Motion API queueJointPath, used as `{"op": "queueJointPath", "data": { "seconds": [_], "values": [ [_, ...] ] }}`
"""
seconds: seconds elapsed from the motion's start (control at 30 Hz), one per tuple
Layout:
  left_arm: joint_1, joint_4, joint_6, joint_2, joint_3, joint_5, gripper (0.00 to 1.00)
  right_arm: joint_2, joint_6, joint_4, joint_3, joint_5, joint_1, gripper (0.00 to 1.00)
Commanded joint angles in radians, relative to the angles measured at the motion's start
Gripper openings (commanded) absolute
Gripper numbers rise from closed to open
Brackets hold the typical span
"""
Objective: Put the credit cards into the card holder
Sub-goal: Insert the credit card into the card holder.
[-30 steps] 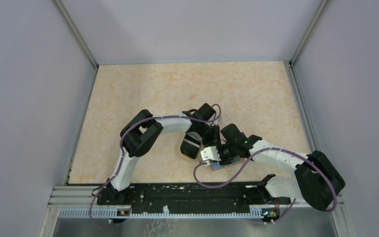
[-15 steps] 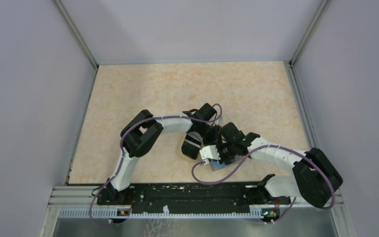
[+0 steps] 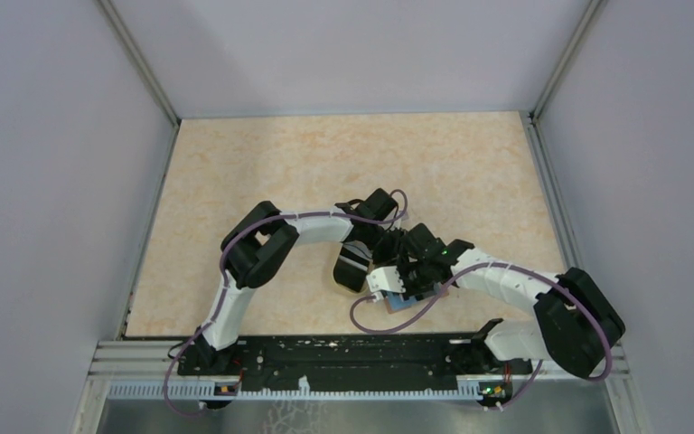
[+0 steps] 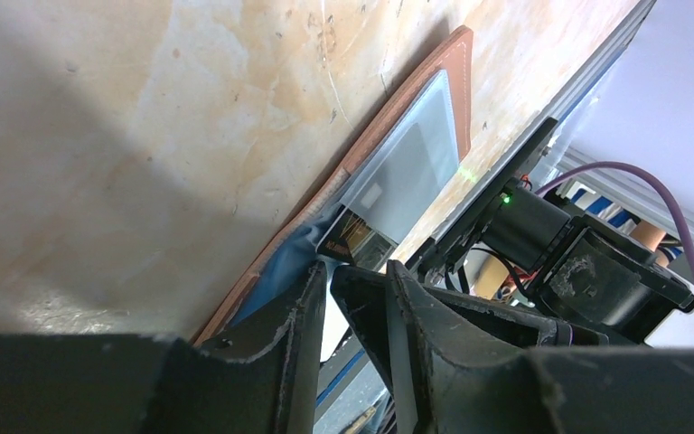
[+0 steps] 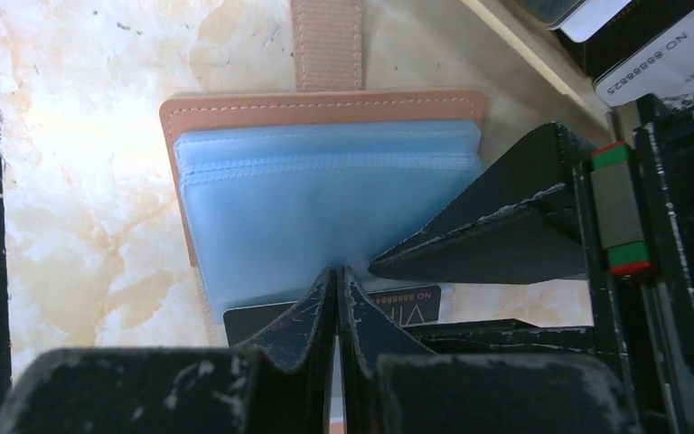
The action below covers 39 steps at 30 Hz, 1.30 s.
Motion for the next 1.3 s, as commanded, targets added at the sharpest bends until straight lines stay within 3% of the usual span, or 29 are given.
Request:
{"op": "queueJointPath", "data": {
  "seconds": [0.0,0.67,1.0,1.27],
  "values": [
    [0.000,-0.121,0.017,0.050,-0.024,-0.072,0.39,0.026,-0.027,-0.050,0.046,0.101,0.005,0.03],
    [0.004,-0.121,0.026,0.002,-0.032,-0.092,0.39,0.036,-0.010,-0.097,0.087,0.196,0.005,0.06],
    [0.007,-0.105,0.030,-0.041,0.002,-0.078,0.40,-0.096,-0.058,-0.257,0.175,-0.289,-0.113,0.13],
    [0.006,-0.005,0.044,-0.159,-0.034,-0.074,0.40,-0.198,-0.011,-0.273,0.217,-0.376,-0.181,0.18]
  ]
}}
